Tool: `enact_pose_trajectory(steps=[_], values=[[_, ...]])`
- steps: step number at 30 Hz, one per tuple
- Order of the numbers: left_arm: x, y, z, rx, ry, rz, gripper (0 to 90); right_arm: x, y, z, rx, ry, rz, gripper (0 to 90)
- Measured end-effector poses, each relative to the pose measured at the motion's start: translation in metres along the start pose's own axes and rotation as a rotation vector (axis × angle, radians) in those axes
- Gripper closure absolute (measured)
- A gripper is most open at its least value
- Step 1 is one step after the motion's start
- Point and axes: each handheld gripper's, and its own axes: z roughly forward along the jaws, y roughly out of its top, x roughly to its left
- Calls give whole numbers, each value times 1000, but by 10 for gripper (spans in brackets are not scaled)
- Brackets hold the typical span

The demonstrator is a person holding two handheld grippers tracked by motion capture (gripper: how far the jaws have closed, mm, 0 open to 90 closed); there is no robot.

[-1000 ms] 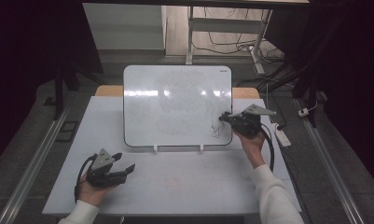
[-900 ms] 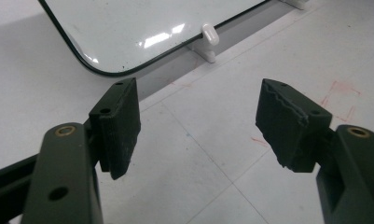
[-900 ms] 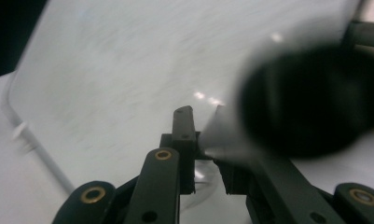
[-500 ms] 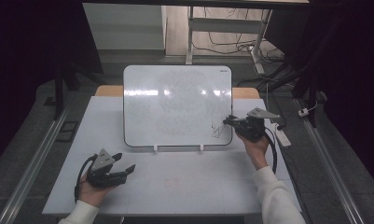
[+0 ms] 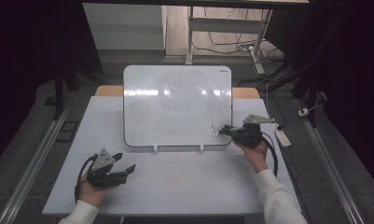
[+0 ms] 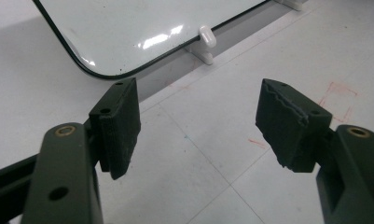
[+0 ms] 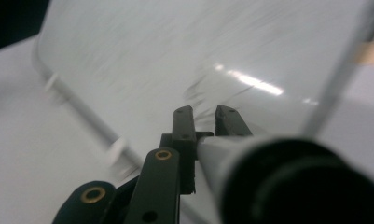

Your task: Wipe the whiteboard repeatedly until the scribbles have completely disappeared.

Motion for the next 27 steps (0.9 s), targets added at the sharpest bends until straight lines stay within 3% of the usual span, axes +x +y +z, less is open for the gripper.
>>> enact_pose_trajectory(steps=[2,3,5,7,8,11,14,17,19,22,24,27], values=[[0,0,0,-1,0,1,318,5,-3,4,15,23,-19,776],[0,0,0,-1,-1,0,318,7,-2,2,23,-2,-49,776],[-1,0,0,-2,-2,3,318,-1,0,-5,-28,-50,-9,776],[-1,0,0,-2,-3,4,318,-6,1,-8,-46,-62,18,776],[-1,0,0,-3,-3,3,318,-6,-1,-8,-43,-51,28,776],[0,0,0,-1,0,0,318,10,-7,5,40,31,-36,776],[-1,0,-1,-4,-2,2,318,11,-4,4,32,1,-54,776],[-1,0,-1,-5,-3,3,318,-1,-3,-6,-16,-40,8,776],[-1,0,0,-4,-3,3,318,1,-6,-5,-1,-26,6,776],[0,1,1,1,-3,3,318,14,-9,8,34,33,-31,776],[-1,1,1,-1,-3,6,317,16,-4,11,29,20,-57,776],[-1,1,0,-2,-2,3,317,7,4,7,-41,-36,-12,776]])
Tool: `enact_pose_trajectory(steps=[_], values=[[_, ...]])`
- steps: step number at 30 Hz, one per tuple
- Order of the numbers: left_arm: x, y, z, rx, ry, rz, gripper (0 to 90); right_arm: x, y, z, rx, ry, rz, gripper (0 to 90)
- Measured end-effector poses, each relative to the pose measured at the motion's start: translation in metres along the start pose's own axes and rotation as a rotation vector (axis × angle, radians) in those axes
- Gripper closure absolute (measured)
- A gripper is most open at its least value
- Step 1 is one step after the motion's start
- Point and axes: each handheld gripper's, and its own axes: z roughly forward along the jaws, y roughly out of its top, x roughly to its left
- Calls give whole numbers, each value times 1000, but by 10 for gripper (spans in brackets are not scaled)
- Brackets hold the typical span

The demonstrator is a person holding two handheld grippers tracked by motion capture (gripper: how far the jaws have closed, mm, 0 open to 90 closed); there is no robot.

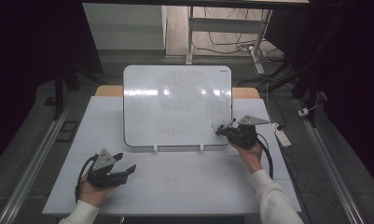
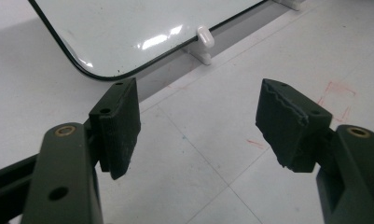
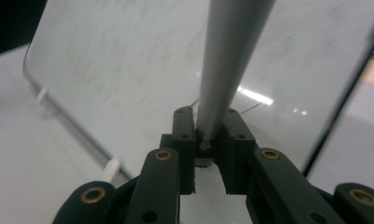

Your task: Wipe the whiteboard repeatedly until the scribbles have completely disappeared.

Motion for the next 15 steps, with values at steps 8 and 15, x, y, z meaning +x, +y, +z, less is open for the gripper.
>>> enact_pose_trajectory(steps=[8,15], values=[[1,0,0,-1,1,-1,317,14,-4,11,36,58,-26,777],[1,0,0,-1,0,-1,317,2,-2,2,-22,6,4,778]])
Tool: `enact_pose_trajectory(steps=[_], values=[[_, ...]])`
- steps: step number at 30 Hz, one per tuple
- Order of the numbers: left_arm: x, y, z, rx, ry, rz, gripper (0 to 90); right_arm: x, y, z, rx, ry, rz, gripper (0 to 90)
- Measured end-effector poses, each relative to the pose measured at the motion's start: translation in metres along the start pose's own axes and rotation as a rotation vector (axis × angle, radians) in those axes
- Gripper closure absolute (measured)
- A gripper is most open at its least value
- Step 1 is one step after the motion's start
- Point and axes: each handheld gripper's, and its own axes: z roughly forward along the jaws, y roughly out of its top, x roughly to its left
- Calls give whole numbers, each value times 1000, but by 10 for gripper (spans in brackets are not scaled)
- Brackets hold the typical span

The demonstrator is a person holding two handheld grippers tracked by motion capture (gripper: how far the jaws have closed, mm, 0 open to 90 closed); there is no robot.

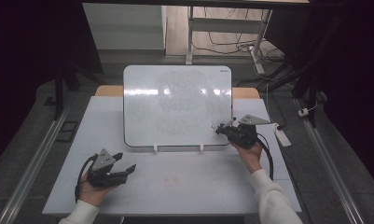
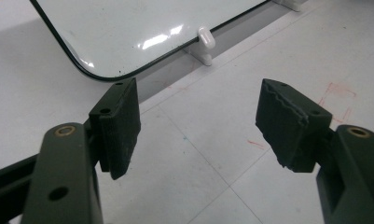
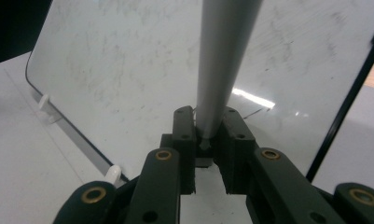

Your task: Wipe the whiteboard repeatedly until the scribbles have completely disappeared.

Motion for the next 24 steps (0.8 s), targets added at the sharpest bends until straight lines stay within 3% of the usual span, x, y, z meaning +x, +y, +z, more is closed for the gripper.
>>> enact_pose_trajectory(steps=[4,7,12,14,18,21,22,24], values=[[0,0,0,-1,2,0,318,11,-6,9,42,64,-24,778],[-1,0,-1,-2,2,0,317,12,-5,11,46,67,-33,778],[0,0,0,-1,2,0,317,-7,7,1,-43,-14,4,778],[0,0,0,-1,3,0,317,-8,7,0,-47,-14,5,778],[0,0,0,-2,5,-1,317,2,0,5,-7,36,-29,778],[0,0,-1,-4,4,-1,318,3,-1,5,-2,36,-48,778],[0,0,-1,-3,4,-1,318,-3,2,1,-36,-4,-34,778],[-1,0,0,-3,3,0,318,-8,5,-2,-57,-22,-21,778]])
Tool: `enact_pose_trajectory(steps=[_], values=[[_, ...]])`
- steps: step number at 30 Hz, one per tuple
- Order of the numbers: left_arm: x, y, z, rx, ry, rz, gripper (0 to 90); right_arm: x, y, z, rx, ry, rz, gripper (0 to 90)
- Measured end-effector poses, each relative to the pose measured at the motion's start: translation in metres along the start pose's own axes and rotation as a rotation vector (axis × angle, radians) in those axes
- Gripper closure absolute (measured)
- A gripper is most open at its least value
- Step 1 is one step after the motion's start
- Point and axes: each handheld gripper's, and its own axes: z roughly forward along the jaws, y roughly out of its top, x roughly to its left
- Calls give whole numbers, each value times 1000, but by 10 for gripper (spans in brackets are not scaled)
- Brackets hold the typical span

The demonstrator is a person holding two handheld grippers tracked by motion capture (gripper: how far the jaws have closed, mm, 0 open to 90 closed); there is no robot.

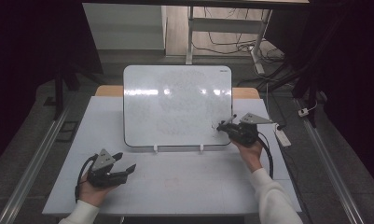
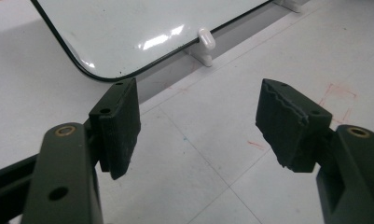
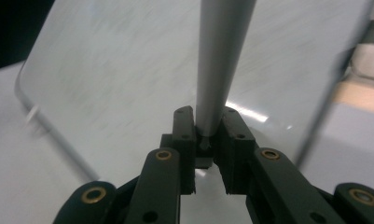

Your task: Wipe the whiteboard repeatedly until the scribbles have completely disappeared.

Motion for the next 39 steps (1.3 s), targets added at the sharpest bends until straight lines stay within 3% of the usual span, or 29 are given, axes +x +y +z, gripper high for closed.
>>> enact_pose_trajectory(steps=[3,11,16,18,19,20,23,27,30,31,33,35,37,39], values=[[0,0,0,-1,1,-1,317,-17,7,-7,-71,-49,39,778],[0,1,0,-1,3,-2,318,-21,10,-7,-96,-43,29,778],[0,1,-1,-6,3,-2,318,-17,4,-3,-80,-19,41,779],[0,1,-1,-8,4,-2,318,-8,-2,1,-44,28,27,779],[0,1,-1,-9,4,-3,318,-8,-2,1,-44,28,27,779],[1,1,-1,-9,4,-3,318,-3,-4,2,-22,40,-7,779],[0,1,-2,-10,4,-1,318,-13,1,-2,-65,0,34,779],[0,1,-2,-10,5,-3,318,-19,2,-5,-85,-12,57,779],[1,1,-1,-9,6,-4,317,-3,-10,0,2,70,26,779],[1,1,-1,-9,5,-3,318,1,-12,1,14,75,8,779],[0,1,-1,-7,5,-1,318,0,-9,-1,9,45,-7,779],[-1,1,-2,-11,4,0,318,-9,-5,-6,-31,5,26,779],[-1,1,-2,-13,5,-1,318,-15,-6,-7,-49,10,61,779],[1,1,-2,-13,6,-5,318,-8,-8,-5,-17,34,42,779]])
